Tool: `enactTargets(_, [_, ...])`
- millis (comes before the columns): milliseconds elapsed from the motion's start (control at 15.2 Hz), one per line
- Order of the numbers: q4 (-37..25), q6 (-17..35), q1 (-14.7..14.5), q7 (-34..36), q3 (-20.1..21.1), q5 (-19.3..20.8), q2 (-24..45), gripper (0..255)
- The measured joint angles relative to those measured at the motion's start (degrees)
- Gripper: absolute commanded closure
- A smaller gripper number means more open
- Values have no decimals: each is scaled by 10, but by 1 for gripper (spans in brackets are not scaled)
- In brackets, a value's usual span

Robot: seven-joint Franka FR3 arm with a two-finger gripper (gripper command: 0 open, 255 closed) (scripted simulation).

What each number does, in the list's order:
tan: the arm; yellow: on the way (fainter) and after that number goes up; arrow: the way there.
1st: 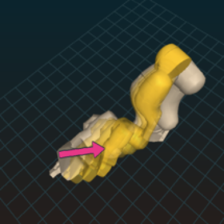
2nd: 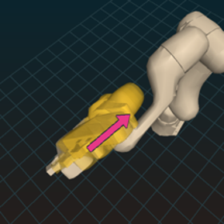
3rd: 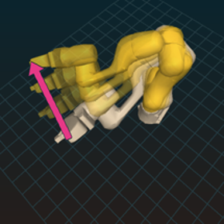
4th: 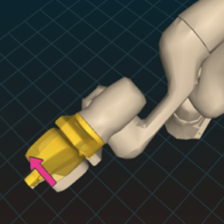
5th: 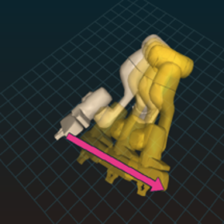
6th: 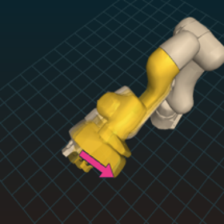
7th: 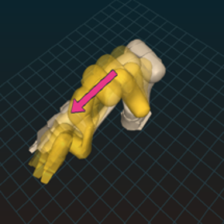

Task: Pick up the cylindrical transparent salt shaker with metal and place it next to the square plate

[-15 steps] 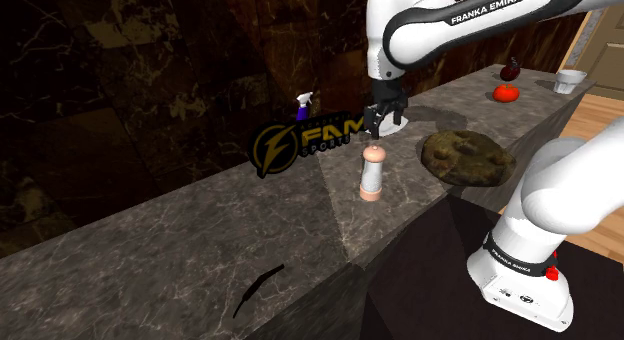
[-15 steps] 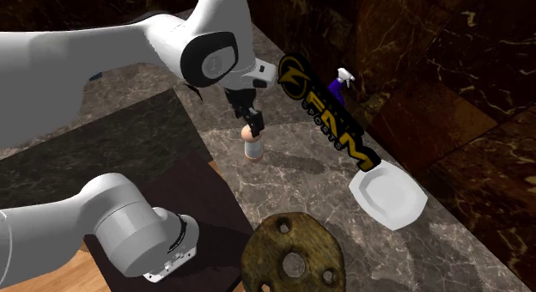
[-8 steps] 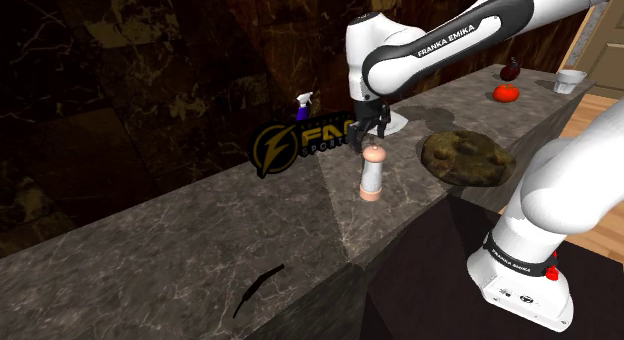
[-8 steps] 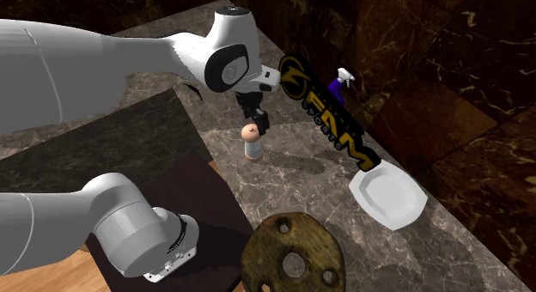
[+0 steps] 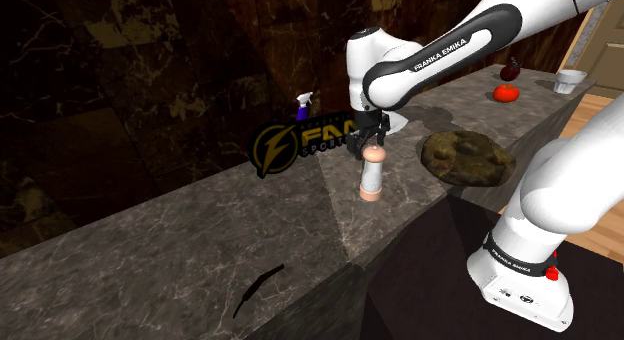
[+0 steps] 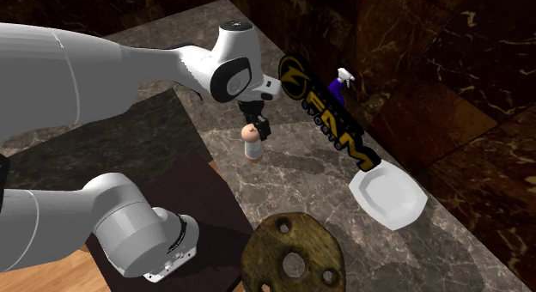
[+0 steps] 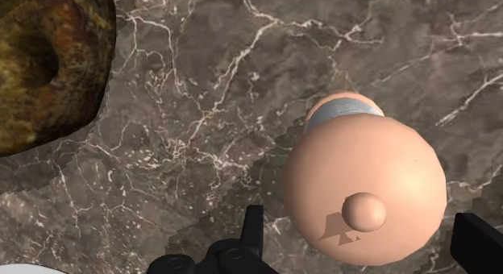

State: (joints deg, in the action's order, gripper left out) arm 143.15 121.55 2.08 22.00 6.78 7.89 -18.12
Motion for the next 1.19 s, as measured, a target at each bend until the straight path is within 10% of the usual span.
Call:
enactTargets(198, [0, 1, 0, 0, 0, 0, 0, 0])
enactTargets(264, [0, 1, 0, 0, 0, 0, 0, 255])
enactTargets(1188, [-14, -24, -1, -5, -1, -3, -10, 255])
